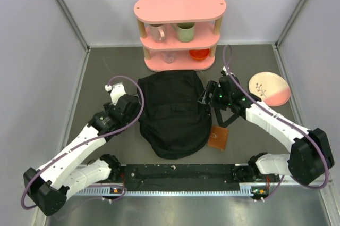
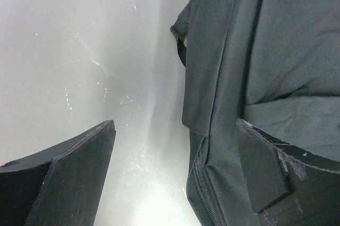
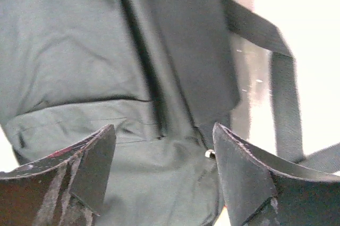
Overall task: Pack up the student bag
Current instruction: Unzip the student bag at the center of the board, then pick up the personal item from the center of the board.
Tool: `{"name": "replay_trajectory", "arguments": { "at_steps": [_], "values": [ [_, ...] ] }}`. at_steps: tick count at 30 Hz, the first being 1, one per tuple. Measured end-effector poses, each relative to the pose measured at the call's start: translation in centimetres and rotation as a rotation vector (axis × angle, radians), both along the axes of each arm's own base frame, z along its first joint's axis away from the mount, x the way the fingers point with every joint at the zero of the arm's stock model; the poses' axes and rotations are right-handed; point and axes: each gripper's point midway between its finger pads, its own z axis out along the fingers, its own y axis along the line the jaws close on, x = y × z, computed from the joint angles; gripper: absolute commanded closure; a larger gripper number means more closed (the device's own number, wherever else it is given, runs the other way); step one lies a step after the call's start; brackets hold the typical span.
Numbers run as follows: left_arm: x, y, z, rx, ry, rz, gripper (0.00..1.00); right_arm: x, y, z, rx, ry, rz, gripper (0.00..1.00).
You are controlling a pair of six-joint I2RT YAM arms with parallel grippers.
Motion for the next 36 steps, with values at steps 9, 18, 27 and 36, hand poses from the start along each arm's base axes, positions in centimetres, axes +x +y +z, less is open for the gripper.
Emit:
{"name": "replay_trajectory", "arguments": {
  "at_steps": [9,18,27,36],
  "values": [
    [-1.8,-1.0,0.6,-0.078,-0.014,-0.118,0.02,-3.7,-7.0,-2.1,-0.134,0.032,-0.219,0.20],
    [-2.0,-6.4,2.7,-0.224,-0.056,-0.408,0.01,-10.2,-10.7,-7.8,-0.123,0.173,-0.348,0.21],
    [-2.3,-9.6,2.6,-0.270,-0.022,-0.577,0.01,-12.5,-10.3,-10.5,-0.080,0.276,-0.348,0.30],
    [-2.5,-10.2,2.9,-0.306,-0.044,-0.604,0.01,-12.1,-8.9,-11.0,-0.019,0.270,-0.305,0.44]
  ]
}}
